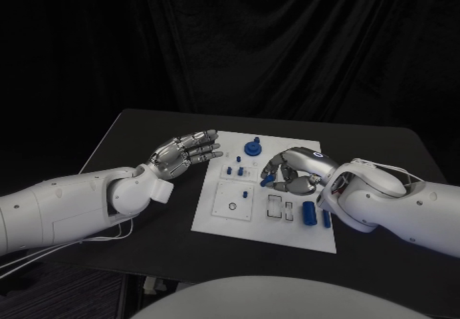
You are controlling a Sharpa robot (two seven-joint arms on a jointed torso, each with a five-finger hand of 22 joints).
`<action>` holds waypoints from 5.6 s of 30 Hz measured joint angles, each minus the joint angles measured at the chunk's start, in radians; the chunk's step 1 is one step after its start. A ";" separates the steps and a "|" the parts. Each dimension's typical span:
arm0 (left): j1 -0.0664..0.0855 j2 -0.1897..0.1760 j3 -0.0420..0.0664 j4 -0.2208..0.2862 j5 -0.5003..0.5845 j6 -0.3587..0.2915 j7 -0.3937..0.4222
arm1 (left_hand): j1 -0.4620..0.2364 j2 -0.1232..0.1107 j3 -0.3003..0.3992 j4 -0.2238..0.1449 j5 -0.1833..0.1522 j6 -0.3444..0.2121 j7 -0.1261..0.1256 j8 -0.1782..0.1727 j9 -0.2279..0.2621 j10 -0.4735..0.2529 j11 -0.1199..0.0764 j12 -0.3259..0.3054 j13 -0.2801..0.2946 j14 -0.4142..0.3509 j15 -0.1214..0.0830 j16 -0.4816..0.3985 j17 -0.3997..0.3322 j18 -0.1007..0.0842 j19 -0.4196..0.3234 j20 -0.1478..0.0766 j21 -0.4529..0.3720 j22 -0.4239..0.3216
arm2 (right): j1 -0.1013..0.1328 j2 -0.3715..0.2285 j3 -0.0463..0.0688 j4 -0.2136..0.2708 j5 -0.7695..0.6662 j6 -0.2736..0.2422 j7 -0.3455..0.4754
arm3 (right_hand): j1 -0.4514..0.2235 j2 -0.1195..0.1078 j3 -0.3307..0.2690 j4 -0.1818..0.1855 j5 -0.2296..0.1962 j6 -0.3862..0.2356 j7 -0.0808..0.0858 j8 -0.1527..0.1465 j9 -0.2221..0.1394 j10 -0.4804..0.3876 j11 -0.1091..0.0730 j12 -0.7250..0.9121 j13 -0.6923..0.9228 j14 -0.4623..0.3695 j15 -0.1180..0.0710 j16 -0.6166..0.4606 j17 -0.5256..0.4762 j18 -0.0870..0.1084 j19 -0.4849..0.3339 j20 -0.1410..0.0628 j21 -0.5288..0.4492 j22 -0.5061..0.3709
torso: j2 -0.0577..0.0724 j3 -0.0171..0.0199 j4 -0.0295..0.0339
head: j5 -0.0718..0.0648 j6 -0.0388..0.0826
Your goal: Assemble the parts on the task board
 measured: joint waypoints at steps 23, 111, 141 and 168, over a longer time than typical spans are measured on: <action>-0.001 0.007 0.000 0.001 0.000 0.000 -0.005 | 0.000 0.000 0.003 0.003 0.000 0.000 0.000 0.000 0.000 0.003 0.003 0.000 0.000 0.000 0.000 0.000 0.000 0.000 0.000 0.000 0.000 0.000 | -0.059 0.249 -0.002 -0.133 -0.192 0.129 -0.008 | 0.000 0.000 0.004 -0.004 -0.028 0.005 -0.009 0.011 0.000 0.015 -0.004 -0.039 -0.004 -0.004 -0.004 0.000 0.016 0.000 -0.004 -0.004 0.015 0.000 | 0.000 0.0007 0.0011 | 0.006 0.000; -0.008 0.025 0.000 -0.023 0.000 0.007 -0.037 | -0.022 -0.004 0.026 0.004 0.000 0.000 0.000 0.000 0.000 0.002 0.002 0.000 0.000 0.000 0.000 0.000 0.000 0.000 0.000 0.000 0.000 -0.006 | -0.096 0.273 0.000 -0.195 -0.272 0.115 -0.024 | -0.069 -0.046 -0.186 0.047 -0.109 -0.454 -0.020 -0.251 -0.070 -0.257 0.098 -0.232 -0.079 -0.081 0.087 -0.011 -0.027 0.000 -0.082 0.075 -0.087 0.000 | 0.002 0.0027 0.0114 | -0.007 0.000; -0.011 0.028 0.000 -0.028 0.000 0.009 -0.040 | -0.022 -0.004 0.026 0.004 0.000 0.000 0.000 0.000 0.000 0.002 0.002 0.000 0.000 0.000 0.000 0.000 -0.001 0.000 0.000 0.000 0.000 -0.006 | -0.096 0.261 0.001 -0.175 -0.220 0.102 0.008 | -0.015 0.008 -0.199 0.031 -0.053 -0.092 0.050 -0.162 -0.016 -0.108 0.054 -0.089 -0.010 -0.070 0.048 -0.008 -0.039 0.001 -0.062 0.048 -0.050 0.000 | 0.002 0.0041 0.0108 | -0.010 0.000; -0.012 0.024 0.000 -0.031 0.000 0.009 -0.042 | -0.022 -0.004 0.032 0.004 0.000 0.000 0.000 0.000 0.000 0.002 0.002 0.000 0.000 0.000 0.000 0.000 -0.001 0.000 0.000 0.000 0.000 -0.008 | -0.048 0.158 0.006 -0.115 -0.185 0.048 0.014 | -0.010 -0.051 -0.213 0.087 -0.096 -0.670 -0.013 -0.273 -0.171 -0.336 0.107 -0.194 -0.061 -0.106 0.084 -0.008 -0.048 0.002 -0.105 0.077 -0.133 -0.001 | 0.002 0.0035 0.0090 | -0.015 0.000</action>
